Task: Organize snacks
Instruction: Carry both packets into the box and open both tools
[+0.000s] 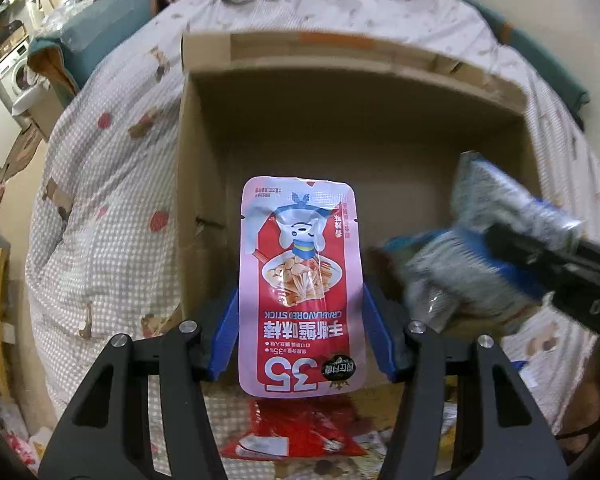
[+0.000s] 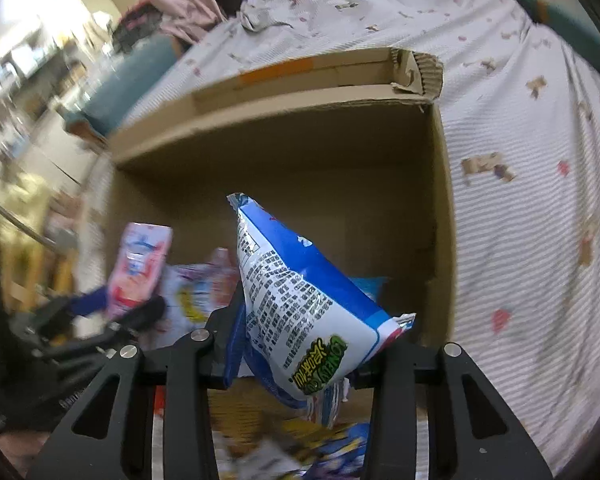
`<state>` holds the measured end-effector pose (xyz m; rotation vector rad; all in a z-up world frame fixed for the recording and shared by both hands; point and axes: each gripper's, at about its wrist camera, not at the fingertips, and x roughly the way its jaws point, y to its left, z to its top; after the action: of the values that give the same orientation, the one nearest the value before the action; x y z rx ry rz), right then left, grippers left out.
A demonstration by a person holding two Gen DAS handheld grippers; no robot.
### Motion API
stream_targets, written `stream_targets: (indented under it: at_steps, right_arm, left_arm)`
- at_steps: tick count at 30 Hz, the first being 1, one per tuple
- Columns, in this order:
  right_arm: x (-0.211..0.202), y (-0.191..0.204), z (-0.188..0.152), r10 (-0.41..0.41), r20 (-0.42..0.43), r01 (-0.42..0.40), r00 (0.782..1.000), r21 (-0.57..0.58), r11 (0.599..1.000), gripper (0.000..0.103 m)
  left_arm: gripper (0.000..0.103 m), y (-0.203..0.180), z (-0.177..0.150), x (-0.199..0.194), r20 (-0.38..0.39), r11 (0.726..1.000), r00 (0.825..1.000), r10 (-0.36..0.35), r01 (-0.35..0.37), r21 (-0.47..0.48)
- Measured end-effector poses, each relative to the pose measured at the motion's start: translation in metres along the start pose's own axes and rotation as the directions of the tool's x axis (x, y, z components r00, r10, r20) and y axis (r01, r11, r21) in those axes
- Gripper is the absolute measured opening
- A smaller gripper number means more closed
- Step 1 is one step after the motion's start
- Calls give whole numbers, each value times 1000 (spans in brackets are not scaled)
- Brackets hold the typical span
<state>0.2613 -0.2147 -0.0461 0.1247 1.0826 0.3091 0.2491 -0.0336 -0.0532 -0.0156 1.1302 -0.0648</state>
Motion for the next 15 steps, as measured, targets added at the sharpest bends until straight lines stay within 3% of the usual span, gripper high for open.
stream_targets:
  at_steps: [3, 4, 11, 15]
  right_arm:
    - [-1, -1, 1, -122, 12, 123, 992, -48, 991, 41]
    - [-2, -2, 2, -118, 12, 119, 993, -42, 992, 41]
    - [-7, -7, 5, 106, 57, -109, 993, 59, 992, 41]
    - [0, -12, 9, 153, 78, -162, 985, 126, 979, 41]
  left_arm:
    - [53, 4, -1, 11, -28, 1000, 1000, 7, -7, -15]
    - [53, 3, 0, 12, -27, 1000, 1000, 11, -11, -14]
    - [53, -11, 9, 13, 18, 1000, 1000, 0, 0, 29]
    - [53, -12, 13, 20, 24, 999, 999, 27, -27, 33]
